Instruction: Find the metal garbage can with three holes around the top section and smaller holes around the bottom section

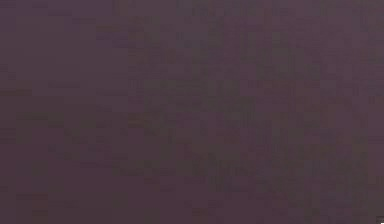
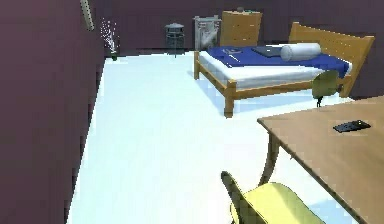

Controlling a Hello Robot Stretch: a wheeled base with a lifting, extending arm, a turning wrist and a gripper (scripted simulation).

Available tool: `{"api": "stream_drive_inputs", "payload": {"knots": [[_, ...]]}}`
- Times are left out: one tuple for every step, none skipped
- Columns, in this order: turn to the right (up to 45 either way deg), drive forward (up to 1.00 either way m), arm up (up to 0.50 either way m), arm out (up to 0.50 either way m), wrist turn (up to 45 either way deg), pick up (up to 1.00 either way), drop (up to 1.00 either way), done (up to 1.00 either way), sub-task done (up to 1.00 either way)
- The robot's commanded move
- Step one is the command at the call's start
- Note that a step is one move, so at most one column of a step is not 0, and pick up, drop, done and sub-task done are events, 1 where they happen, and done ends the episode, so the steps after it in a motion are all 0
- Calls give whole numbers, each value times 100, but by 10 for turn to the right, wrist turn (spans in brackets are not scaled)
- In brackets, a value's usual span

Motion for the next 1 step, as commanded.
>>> {"api": "stream_drive_inputs", "payload": {"knots": [[450, 0, 0, 0, 0, 0, 0, 0, 0]]}}
